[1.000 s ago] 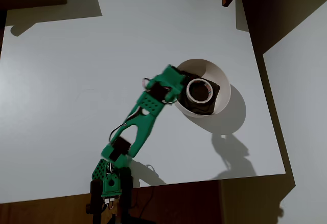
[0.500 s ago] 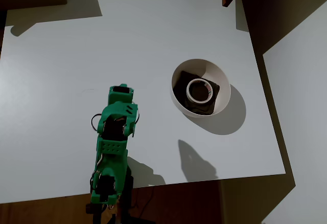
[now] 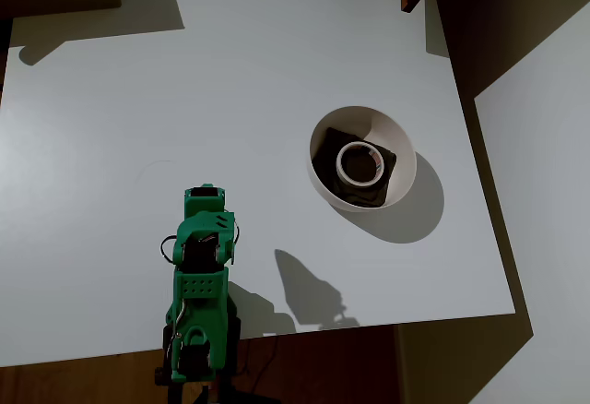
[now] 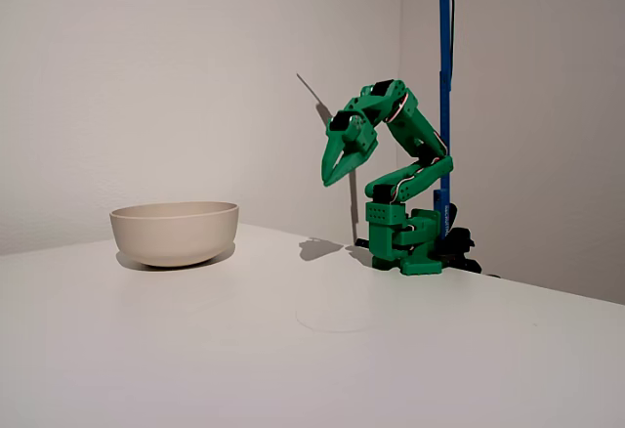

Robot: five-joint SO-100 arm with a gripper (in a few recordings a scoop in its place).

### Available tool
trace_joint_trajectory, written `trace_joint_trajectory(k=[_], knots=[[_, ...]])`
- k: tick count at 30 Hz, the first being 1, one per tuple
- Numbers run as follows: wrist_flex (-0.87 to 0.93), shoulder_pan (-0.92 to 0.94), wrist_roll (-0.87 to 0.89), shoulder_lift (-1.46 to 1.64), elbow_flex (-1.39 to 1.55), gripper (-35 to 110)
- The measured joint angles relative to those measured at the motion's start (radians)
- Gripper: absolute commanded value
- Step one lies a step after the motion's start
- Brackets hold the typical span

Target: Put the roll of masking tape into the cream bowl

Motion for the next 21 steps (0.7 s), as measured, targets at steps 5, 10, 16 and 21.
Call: trace_joint_trajectory(k=[5,10,16,21], knots=[[-0.037,-0.046,0.002,0.069,0.149,-8],[-0.084,-0.1,0.002,0.155,0.29,-8],[-0.112,-0.106,0.0,0.207,0.414,-8],[-0.08,-0.109,-0.003,0.36,0.517,-8]])
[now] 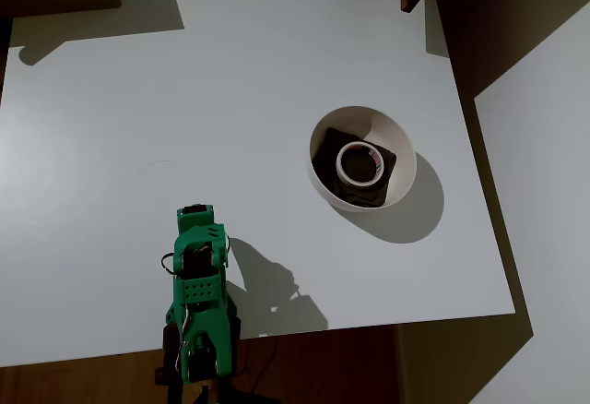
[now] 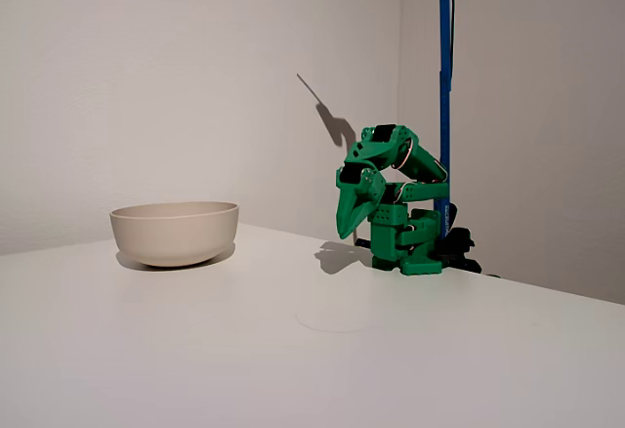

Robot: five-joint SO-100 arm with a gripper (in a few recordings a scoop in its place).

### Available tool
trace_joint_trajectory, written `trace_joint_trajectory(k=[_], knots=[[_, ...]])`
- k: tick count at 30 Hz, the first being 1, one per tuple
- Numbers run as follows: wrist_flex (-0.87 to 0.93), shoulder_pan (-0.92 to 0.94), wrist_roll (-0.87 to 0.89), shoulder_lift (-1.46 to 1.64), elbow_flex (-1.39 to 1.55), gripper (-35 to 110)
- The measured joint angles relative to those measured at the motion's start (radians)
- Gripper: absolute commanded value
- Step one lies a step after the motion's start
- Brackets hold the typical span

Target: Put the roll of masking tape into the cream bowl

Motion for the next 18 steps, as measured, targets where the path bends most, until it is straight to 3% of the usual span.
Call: trace_joint_trajectory(k=[18], knots=[[0.052,0.002,-0.003,0.064,0.091,-8]])
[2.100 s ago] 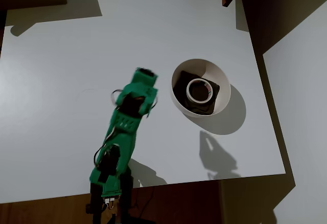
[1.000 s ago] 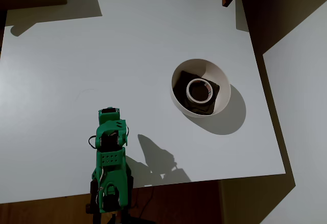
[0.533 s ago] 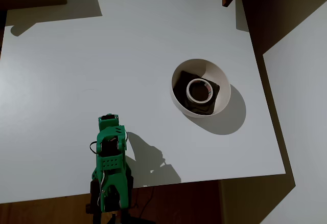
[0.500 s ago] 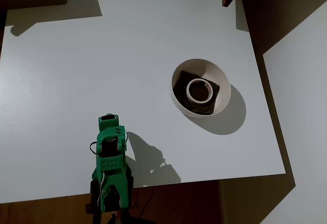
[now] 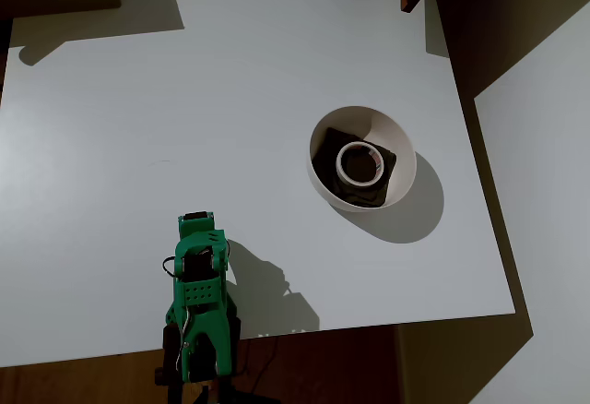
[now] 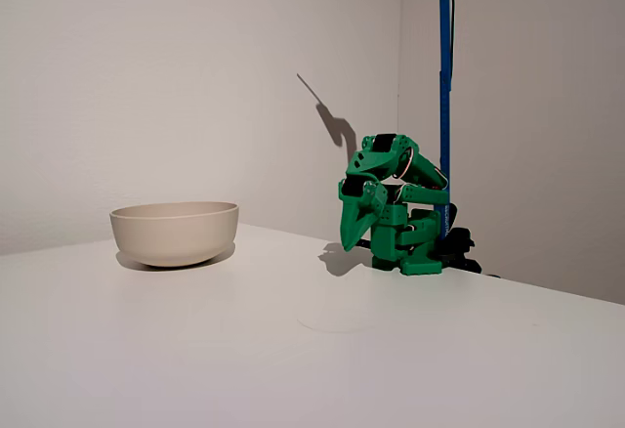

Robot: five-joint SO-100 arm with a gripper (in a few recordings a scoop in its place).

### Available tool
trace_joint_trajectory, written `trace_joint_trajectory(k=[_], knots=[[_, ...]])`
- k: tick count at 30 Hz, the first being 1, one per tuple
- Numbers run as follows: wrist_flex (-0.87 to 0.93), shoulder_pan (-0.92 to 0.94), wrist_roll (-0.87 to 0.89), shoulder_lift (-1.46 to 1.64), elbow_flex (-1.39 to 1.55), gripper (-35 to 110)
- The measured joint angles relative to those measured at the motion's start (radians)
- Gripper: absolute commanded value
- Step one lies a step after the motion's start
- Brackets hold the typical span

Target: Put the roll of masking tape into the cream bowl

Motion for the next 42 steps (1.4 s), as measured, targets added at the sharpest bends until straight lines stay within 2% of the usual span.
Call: trace_joint_trajectory(k=[11,42], knots=[[0.071,0.002,0.002,0.002,0.0,-8],[0.071,0.002,0.002,0.002,0.0,-8]])
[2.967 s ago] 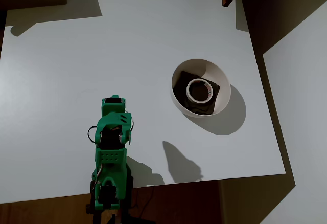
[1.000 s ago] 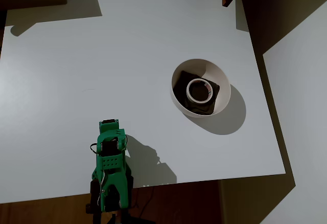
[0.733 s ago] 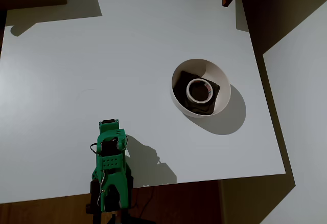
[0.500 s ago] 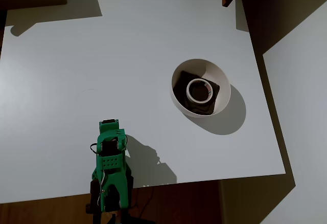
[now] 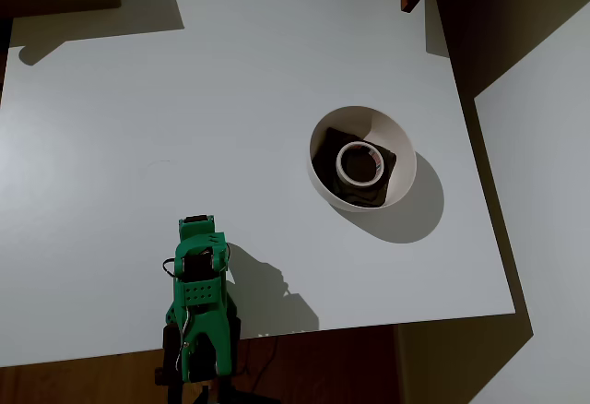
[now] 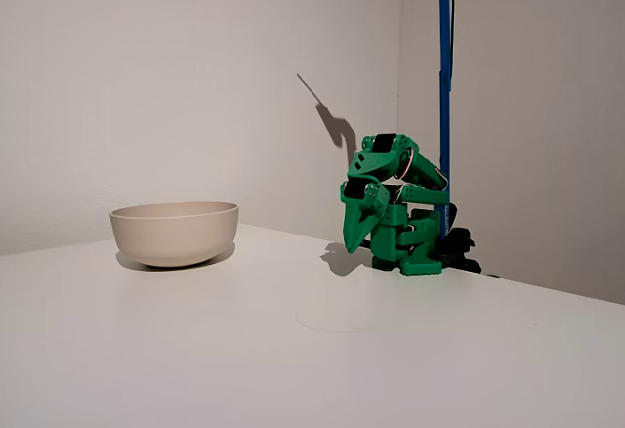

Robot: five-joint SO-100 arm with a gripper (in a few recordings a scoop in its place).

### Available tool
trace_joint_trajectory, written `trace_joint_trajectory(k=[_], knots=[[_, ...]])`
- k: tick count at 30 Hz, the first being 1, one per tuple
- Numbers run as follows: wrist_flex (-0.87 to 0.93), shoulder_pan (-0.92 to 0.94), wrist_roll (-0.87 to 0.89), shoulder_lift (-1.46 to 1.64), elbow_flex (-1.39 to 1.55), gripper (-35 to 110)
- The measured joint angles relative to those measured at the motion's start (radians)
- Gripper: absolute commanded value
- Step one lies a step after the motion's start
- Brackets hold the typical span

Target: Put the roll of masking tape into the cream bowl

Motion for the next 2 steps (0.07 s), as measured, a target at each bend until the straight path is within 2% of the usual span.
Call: trace_joint_trajectory(k=[2], knots=[[0.0,0.0,0.0,0.0,0.0,-8]])
